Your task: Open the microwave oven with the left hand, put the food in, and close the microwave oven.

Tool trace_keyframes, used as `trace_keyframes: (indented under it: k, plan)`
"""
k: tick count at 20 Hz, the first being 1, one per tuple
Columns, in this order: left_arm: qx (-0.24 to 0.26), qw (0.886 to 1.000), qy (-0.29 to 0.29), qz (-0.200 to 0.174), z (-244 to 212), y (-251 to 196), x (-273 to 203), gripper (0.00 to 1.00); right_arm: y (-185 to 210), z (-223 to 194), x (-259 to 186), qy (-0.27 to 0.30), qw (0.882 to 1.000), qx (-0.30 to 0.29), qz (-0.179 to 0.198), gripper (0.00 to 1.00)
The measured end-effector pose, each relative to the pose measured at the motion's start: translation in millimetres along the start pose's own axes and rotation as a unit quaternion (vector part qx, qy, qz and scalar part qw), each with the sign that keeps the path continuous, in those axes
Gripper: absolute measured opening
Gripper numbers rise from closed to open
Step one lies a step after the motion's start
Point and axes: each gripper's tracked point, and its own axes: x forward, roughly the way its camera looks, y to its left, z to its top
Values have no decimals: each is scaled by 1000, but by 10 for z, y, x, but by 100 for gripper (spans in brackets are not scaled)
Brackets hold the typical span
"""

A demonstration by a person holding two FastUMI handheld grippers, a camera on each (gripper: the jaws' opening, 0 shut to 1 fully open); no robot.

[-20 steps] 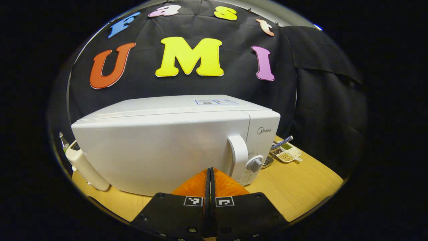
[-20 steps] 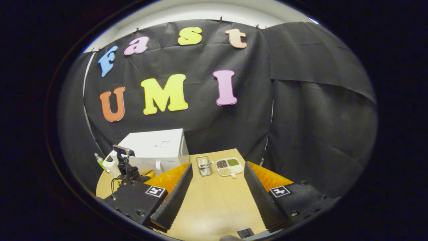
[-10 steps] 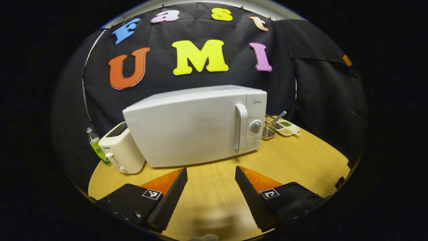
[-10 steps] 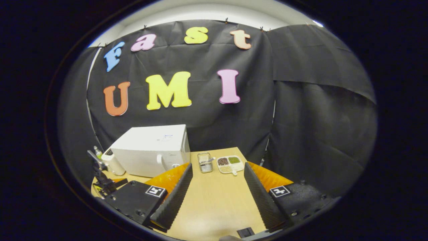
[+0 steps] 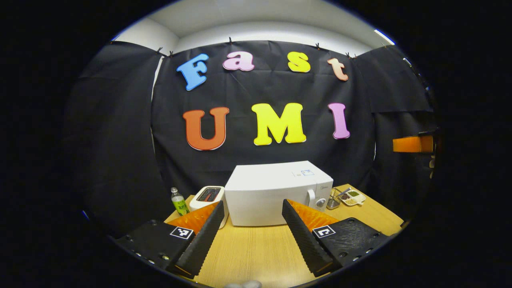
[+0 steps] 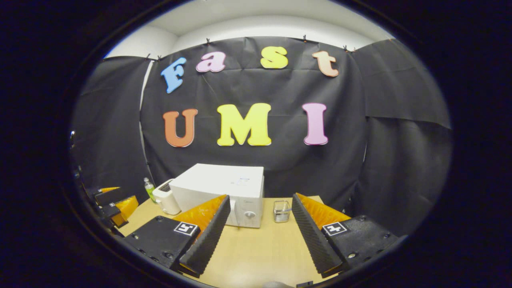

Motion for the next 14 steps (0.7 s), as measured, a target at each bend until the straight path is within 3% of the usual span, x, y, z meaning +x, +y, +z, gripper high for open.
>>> trace_keyframes:
  k: [3, 6, 14]
  plan:
    - [-11, 999, -16, 36, 299, 63, -352, 93, -59, 147, -237, -21, 1000, -17, 16, 98]
    - [-28, 998, -35, 37, 559, -78, -628, 92, -144, 160, -479, -33, 999, -13, 23, 98]
    - [-8, 998, -66, 11, 922, -481, -917, 92, -566, 107, -938, -45, 999, 12, 1, 98]
